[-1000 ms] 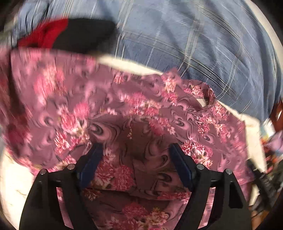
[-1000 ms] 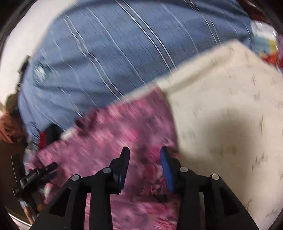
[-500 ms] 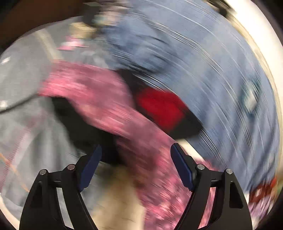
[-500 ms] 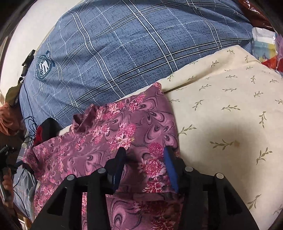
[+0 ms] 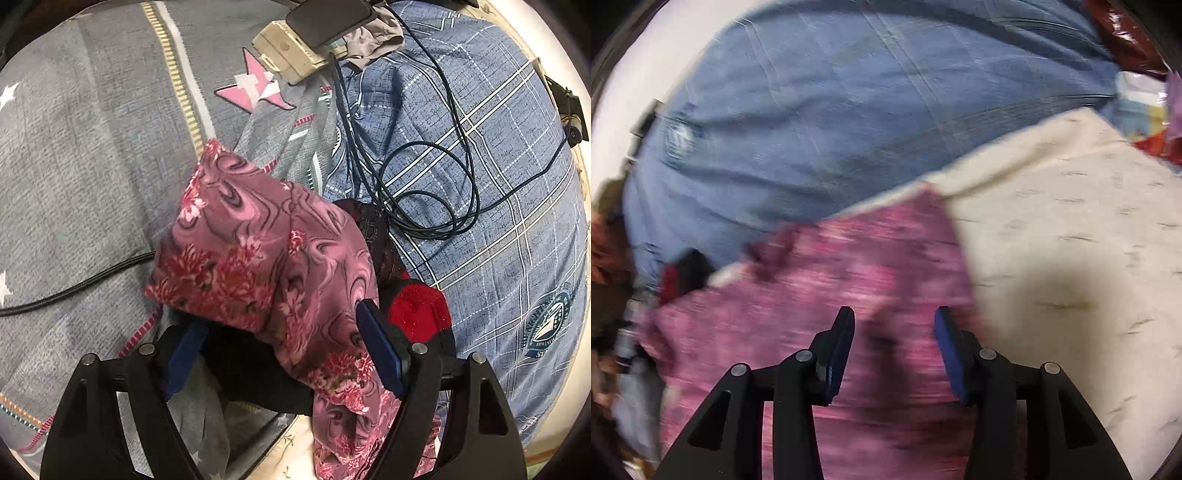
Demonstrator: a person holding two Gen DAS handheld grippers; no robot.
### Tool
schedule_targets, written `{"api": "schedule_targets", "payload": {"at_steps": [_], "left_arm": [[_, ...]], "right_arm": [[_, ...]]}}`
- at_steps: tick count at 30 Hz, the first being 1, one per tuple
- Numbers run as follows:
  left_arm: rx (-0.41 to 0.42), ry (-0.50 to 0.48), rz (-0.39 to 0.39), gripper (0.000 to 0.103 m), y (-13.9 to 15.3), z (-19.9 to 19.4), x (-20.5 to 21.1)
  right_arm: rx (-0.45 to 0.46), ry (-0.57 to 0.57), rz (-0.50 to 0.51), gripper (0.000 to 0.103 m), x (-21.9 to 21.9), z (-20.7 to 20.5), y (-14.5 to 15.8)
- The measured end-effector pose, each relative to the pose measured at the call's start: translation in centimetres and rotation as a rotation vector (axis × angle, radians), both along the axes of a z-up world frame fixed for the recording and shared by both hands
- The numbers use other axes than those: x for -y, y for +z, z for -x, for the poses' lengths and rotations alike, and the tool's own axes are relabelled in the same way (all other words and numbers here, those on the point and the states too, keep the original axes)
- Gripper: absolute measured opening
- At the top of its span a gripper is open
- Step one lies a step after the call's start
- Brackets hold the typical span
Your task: Fold small clothes
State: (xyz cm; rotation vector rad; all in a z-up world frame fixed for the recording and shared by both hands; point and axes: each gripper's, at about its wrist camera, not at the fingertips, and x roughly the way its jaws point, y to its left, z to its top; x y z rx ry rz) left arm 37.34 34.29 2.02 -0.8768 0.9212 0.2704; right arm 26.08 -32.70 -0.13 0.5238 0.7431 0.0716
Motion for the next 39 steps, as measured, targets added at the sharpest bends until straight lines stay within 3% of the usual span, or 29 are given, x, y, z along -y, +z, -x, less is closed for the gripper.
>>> {"api": "schedule_targets", "payload": {"at_steps": [5,8,10,11,12,15,21,25,29,33,39], "left_arm": [[0.007,0.008,0.020,0.080,-0.5,0.0,-0.3],[0.013,0.007,0.033,0.079,-0.7,0.1,-0.5],[0.014,0.010,0.033,0.066,-0.6,0.7,-0.7],[0.014,0.005,0.034,0.051,-0.5,1.0,-0.9],[0.012,0.003,0.039,0.033,-0.5,1.1,-1.0],[0.031,0.007,0.026,0.012,0.2,1.9,-1.0],[0.148,-0.029,-0.115,0.009,5.3,3.4,2.7],[0.233,-0.130,-0.173,0.009,9.1,4.0,8.1],[0.282,-0.251,-0.211,0.010,11.1,3.5,14.7],[0.307,-0.379,-0.240,0.010,11.5,3.0,21.8],[0.257,-0.567,-0.214,0.010,8.3,1.7,32.0]], "right_arm": [[0.001,0.333,-0.075,0.048,-12.7,-3.3,0.5],[-0.019,0.437,-0.081,0.047,-18.4,-4.9,-0.6],[-0.081,0.461,-0.023,0.046,-20.9,-5.8,-2.6],[-0.116,0.462,-0.005,0.048,-21.5,-6.1,-3.7],[-0.086,0.457,0.014,0.047,-21.7,-5.9,-4.3],[-0.081,0.458,-0.024,0.048,-21.2,-5.8,-4.3],[-0.066,0.456,-0.057,0.048,-20.7,-5.6,-4.5],[-0.063,0.456,-0.075,0.048,-20.6,-5.7,-4.7],[-0.061,0.456,-0.094,0.048,-20.3,-5.7,-4.7],[-0.063,0.443,-0.132,0.048,-19.4,-5.4,-4.4],[-0.017,0.301,-0.124,0.051,-14.4,-2.6,-2.9]]}}
